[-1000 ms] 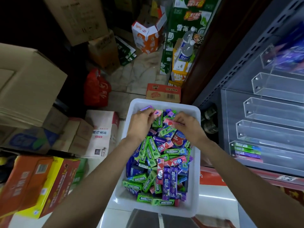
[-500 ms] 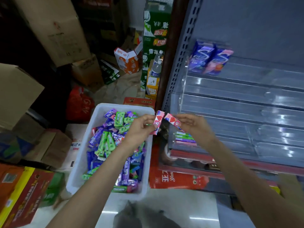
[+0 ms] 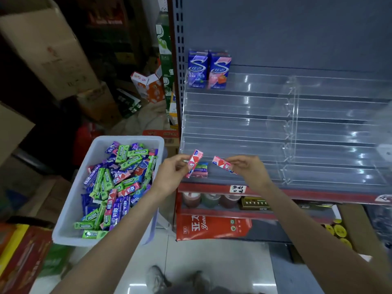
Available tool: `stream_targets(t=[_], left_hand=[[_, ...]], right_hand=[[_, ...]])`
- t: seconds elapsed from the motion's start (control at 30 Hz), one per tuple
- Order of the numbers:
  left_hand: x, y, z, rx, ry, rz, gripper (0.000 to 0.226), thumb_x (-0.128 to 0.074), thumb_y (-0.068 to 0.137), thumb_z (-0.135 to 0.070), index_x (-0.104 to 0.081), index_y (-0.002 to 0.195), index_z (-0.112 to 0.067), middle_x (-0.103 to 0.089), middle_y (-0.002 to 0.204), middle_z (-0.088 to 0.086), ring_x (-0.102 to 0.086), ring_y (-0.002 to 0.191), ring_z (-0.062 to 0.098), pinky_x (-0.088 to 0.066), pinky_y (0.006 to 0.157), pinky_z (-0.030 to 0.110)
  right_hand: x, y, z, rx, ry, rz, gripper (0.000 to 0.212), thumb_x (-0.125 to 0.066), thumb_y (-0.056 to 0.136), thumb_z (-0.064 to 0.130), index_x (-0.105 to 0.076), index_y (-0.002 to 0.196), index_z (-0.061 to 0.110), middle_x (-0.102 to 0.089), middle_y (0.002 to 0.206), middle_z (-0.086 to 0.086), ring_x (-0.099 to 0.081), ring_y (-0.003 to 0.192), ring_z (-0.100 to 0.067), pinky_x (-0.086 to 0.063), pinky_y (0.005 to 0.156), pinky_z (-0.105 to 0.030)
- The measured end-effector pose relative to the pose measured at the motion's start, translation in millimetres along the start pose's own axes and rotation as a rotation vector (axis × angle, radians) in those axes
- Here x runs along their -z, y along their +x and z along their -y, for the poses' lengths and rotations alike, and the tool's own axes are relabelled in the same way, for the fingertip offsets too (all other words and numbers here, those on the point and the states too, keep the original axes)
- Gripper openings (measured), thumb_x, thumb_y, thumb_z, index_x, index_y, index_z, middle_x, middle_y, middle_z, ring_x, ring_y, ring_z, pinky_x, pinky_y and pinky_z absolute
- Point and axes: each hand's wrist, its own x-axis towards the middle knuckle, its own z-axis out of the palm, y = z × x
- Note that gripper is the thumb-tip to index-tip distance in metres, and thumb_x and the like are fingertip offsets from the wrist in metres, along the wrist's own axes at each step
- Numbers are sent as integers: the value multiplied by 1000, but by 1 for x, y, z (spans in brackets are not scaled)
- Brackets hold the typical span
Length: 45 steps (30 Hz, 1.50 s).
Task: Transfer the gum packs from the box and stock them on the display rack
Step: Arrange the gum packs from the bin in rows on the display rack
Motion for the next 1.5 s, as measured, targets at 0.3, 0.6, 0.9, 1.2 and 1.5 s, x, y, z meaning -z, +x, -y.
stream_targets(t=[0.3,0.6,0.9,1.2,1.5], left_hand=[[0,1,8,60,-8,-41,27,-61,90,-10,-61,116,-16,-63,85,-12,-59,84,1,-50,82,25],[0,6,6,92,-15,-19,28,-60,90,-11,-61,117,-18,-65,90,-3,-62,93,16,-50,92,39],[-4,7,4,86,-23,6,26,-60,90,-9,-62,115,-17,-66,86,-2,-62,88,13,-49,92,38],[-1,3,9,81,-27,21,25,-60,90,-8,-60,108,-26,-67,92,1,-63,97,21,-50,92,45],[-3,3,9,89,-49,39,22,-59,91,-9,-59,108,-21,-64,86,-3,-62,94,17,-52,86,37]], right_hand=[[3,9,1,-24,-105,167,40,-52,89,-8,-54,128,3,-59,126,-15,-57,114,-26,-45,98,-29],[-4,8,9,30,-159,229,26,-55,92,7,-60,117,8,-62,102,-13,-60,94,-26,-50,87,-40],[-1,13,2,162,-290,39,18,-65,85,7,-52,92,18,-64,85,1,-64,77,-14,-44,62,-7],[-12,17,-19,146,-502,135,14,-59,89,11,-61,102,5,-64,92,-9,-58,79,-20,-43,68,-25],[-11,18,-16,123,-576,258,26,-47,96,7,-65,115,9,-65,117,-7,-60,102,-19,-39,82,-16]])
